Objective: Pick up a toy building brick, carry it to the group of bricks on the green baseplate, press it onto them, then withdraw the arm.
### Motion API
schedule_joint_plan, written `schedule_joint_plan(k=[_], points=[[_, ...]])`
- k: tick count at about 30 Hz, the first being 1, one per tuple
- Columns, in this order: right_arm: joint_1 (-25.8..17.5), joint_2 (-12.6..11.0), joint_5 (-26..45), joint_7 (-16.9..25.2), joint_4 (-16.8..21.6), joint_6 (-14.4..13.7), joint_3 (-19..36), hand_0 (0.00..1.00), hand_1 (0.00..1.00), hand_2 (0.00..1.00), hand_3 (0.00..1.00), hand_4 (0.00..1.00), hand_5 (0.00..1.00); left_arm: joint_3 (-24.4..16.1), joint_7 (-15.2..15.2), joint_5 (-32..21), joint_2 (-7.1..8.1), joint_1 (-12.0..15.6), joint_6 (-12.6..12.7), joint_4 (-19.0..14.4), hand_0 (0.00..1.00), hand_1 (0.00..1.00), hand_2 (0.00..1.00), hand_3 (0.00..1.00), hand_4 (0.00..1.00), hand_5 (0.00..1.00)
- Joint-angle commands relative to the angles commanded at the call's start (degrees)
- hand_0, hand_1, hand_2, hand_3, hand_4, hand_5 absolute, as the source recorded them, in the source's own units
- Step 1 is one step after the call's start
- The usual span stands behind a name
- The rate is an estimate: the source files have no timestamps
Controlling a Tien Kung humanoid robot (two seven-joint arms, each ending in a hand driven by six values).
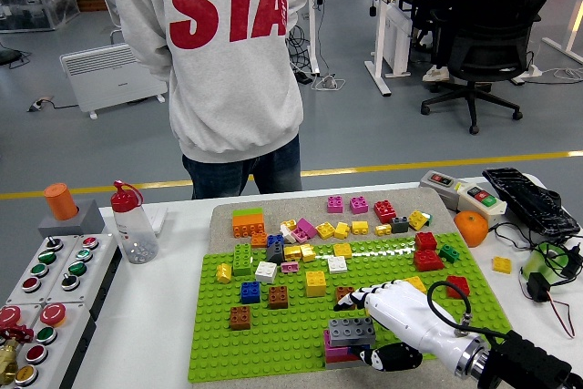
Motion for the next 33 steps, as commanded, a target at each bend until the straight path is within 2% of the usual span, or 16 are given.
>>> schedule_joint_plan(k=[7, 22, 23, 28, 29, 33], points=[[-0.09, -0.04, 0.65, 0.47, 0.48, 0.24, 0.04, 0.575, 0.684, 0.753, 0.808, 0.751, 0.203, 0.04, -0.02, 0.01, 0.01, 0.00, -0.01, 0.00, 0.657, 0.683, 0.708, 0.577, 0.303, 0.998], [-1.48, -0.47, 0.70, 0.73, 4.47, -0.06, 1.49, 0.612, 0.704, 0.790, 0.837, 0.764, 0.218, 0.01, -0.01, 0.10, 0.03, -0.03, -0.03, 0.00, 0.657, 0.682, 0.709, 0.577, 0.303, 0.998], [-1.65, -0.50, 0.67, 0.73, 4.75, -0.15, 1.73, 0.714, 0.752, 0.821, 0.849, 0.767, 0.224, 0.02, 0.00, 0.10, 0.03, -0.04, -0.03, 0.00, 0.657, 0.683, 0.709, 0.577, 0.304, 0.998], [-2.74, -0.87, 1.48, 2.05, 6.16, -1.91, 3.21, 0.714, 0.752, 0.821, 0.849, 0.767, 0.224, 0.04, 0.02, 0.13, 0.04, -0.05, -0.05, 0.00, 0.657, 0.683, 0.709, 0.577, 0.304, 0.998], [-3.01, -1.00, 1.95, 2.79, 6.45, -2.64, 3.53, 0.690, 0.730, 0.760, 0.789, 0.750, 0.252, 0.03, 0.03, 0.14, 0.04, -0.04, -0.05, 0.00, 0.657, 0.682, 0.709, 0.577, 0.302, 0.998], [-3.83, -1.31, 4.52, 6.65, 6.89, -5.31, 4.63, 0.690, 0.730, 0.760, 0.789, 0.750, 0.252, -0.02, 0.04, 0.25, 0.03, -0.01, -0.05, 0.00, 0.657, 0.682, 0.709, 0.577, 0.302, 0.998]])
